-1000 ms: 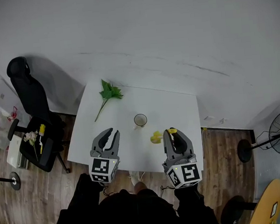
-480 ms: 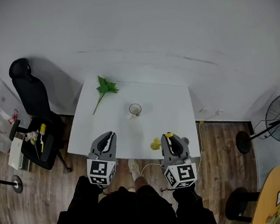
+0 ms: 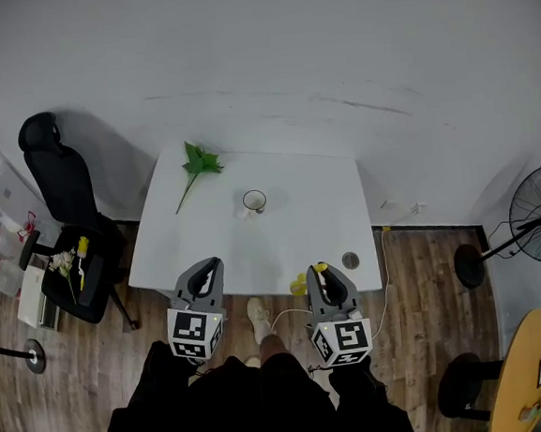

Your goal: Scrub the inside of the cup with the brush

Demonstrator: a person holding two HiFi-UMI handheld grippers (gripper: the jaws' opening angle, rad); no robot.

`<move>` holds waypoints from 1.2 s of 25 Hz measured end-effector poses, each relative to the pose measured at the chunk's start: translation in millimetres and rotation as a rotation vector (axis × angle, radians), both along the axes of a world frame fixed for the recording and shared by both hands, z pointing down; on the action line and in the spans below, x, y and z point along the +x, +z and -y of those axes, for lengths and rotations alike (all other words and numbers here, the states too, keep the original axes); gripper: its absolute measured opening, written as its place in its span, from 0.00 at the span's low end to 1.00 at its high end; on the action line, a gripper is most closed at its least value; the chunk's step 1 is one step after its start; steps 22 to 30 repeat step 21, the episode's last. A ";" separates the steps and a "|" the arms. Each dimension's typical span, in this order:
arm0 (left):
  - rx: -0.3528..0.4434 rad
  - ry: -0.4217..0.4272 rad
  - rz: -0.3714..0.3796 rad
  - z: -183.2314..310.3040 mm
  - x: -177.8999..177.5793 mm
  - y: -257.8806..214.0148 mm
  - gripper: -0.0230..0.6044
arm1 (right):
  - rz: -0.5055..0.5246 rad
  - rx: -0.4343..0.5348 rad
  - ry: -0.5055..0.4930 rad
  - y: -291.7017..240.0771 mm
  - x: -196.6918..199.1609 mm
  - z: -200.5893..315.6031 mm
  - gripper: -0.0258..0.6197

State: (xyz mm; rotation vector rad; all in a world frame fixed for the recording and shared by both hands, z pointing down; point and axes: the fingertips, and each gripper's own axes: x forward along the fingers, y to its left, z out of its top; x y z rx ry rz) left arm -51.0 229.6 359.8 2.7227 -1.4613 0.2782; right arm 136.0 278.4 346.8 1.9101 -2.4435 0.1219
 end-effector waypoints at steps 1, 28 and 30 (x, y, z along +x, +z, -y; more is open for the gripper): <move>0.003 0.002 0.002 -1.3 1.8 -1.3 0.09 | 0.003 0.004 0.000 -1.8 1.1 -1.4 0.17; 0.024 -0.010 0.026 -5.3 25.4 -5.8 0.09 | 0.018 0.038 -0.034 -8.2 17.0 1.8 0.17; 0.024 -0.010 0.026 -5.3 25.4 -5.8 0.09 | 0.018 0.038 -0.034 -8.2 17.0 1.8 0.17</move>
